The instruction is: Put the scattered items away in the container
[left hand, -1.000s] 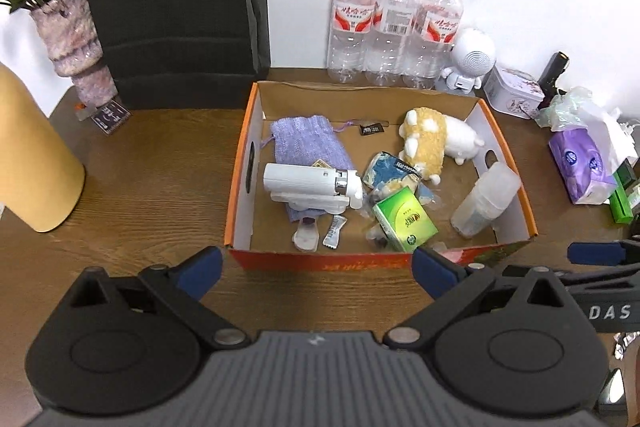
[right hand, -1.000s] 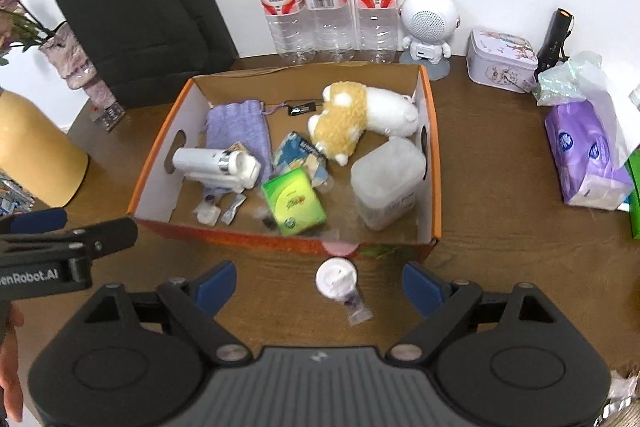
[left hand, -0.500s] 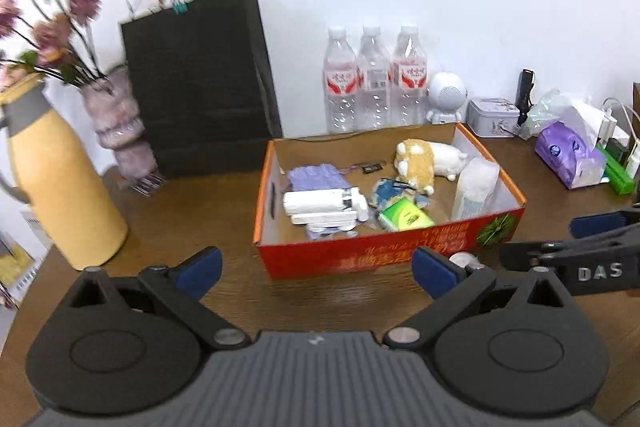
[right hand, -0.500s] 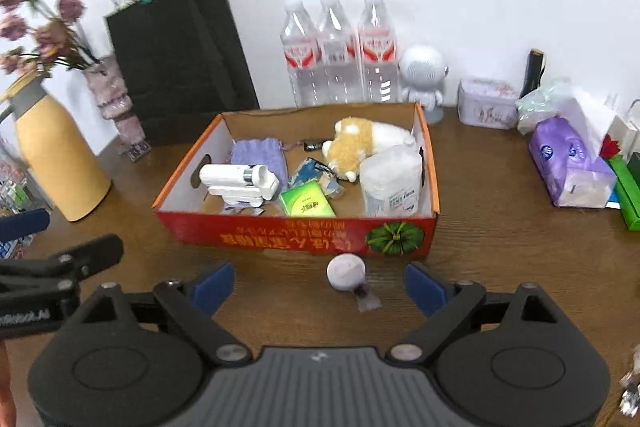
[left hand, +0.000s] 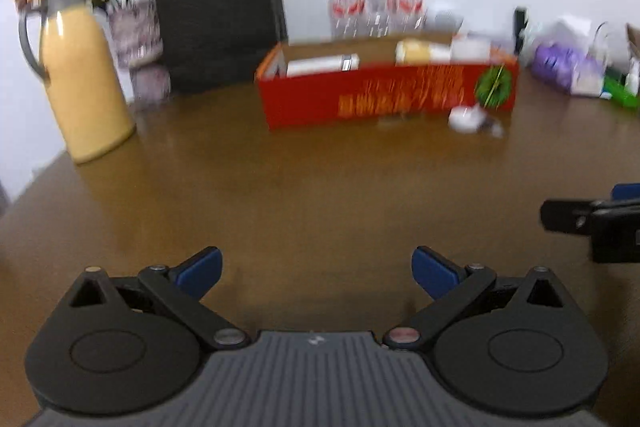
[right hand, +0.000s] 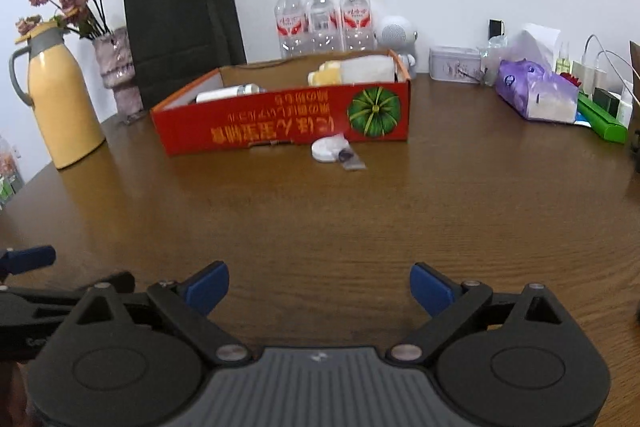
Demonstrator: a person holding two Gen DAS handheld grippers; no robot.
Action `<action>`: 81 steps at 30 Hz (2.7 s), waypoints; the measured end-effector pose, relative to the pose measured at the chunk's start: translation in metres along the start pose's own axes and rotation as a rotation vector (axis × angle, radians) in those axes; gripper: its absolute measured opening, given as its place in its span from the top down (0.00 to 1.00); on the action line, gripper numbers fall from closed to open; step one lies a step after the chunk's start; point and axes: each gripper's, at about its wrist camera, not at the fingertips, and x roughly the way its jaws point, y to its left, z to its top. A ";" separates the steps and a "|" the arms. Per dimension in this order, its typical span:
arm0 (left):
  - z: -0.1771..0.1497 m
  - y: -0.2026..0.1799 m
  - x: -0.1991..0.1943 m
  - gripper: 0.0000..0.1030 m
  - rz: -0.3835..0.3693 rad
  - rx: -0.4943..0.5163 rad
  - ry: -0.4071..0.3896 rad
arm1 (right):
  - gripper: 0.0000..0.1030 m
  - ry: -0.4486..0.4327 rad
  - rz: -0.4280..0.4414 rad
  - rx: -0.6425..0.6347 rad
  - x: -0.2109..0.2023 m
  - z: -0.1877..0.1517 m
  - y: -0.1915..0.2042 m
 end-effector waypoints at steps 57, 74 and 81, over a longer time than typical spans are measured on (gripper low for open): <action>0.054 0.000 0.041 0.00 -0.301 0.071 -0.038 | 0.35 0.019 0.015 -0.238 0.104 0.075 -0.023; 0.116 -0.133 0.130 0.13 -0.270 0.179 -0.057 | 0.87 -0.060 -0.008 0.029 0.061 0.080 -0.100; 0.123 -0.147 0.151 0.40 -0.224 0.069 -0.003 | 0.87 -0.102 0.014 0.056 0.045 0.074 -0.103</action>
